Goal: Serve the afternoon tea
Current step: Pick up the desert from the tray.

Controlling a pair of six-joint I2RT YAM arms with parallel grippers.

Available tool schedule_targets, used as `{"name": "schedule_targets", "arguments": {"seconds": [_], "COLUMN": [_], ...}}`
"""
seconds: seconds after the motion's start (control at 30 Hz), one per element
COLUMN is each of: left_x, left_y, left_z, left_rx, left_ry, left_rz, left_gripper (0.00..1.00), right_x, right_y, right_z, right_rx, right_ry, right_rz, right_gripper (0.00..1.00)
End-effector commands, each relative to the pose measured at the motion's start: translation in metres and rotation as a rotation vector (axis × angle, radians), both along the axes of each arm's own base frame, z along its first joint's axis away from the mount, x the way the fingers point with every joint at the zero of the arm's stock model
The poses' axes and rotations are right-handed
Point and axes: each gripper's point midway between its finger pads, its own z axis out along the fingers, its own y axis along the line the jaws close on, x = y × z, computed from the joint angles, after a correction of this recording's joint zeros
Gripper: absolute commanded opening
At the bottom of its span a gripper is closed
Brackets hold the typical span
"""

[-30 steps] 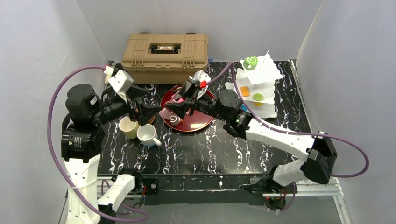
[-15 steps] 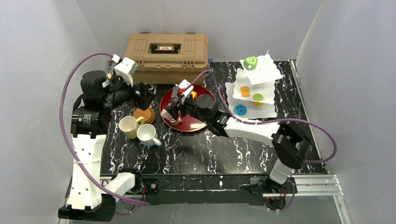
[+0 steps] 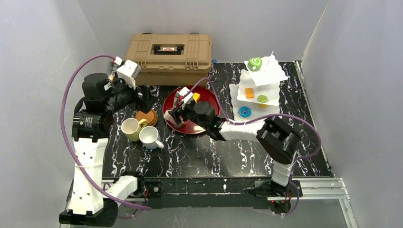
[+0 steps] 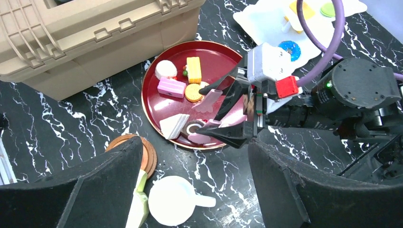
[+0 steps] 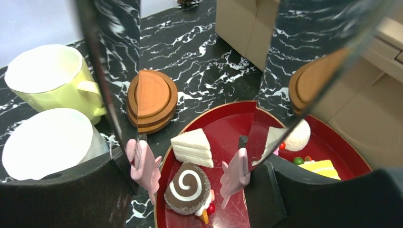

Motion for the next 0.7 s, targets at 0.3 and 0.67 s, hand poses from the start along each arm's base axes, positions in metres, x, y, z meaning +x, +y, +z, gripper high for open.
{"name": "schedule_targets", "arguments": {"seconds": [0.3,0.67], "left_x": [-0.006,-0.006], "left_y": [0.002,0.002], "left_z": [-0.003,-0.005], "left_rx": [0.017,0.023], "left_ry": [-0.001,0.002], "left_rz": [-0.01,-0.015], "left_gripper": [0.78,0.78], "right_x": [0.018,0.015], "right_y": [0.005,0.012], "right_z": [-0.002,-0.018], "right_rx": [0.074,0.096], "right_ry": [-0.021,0.033], "right_rz": [-0.021,-0.001], "right_gripper": [0.78,0.78]}}
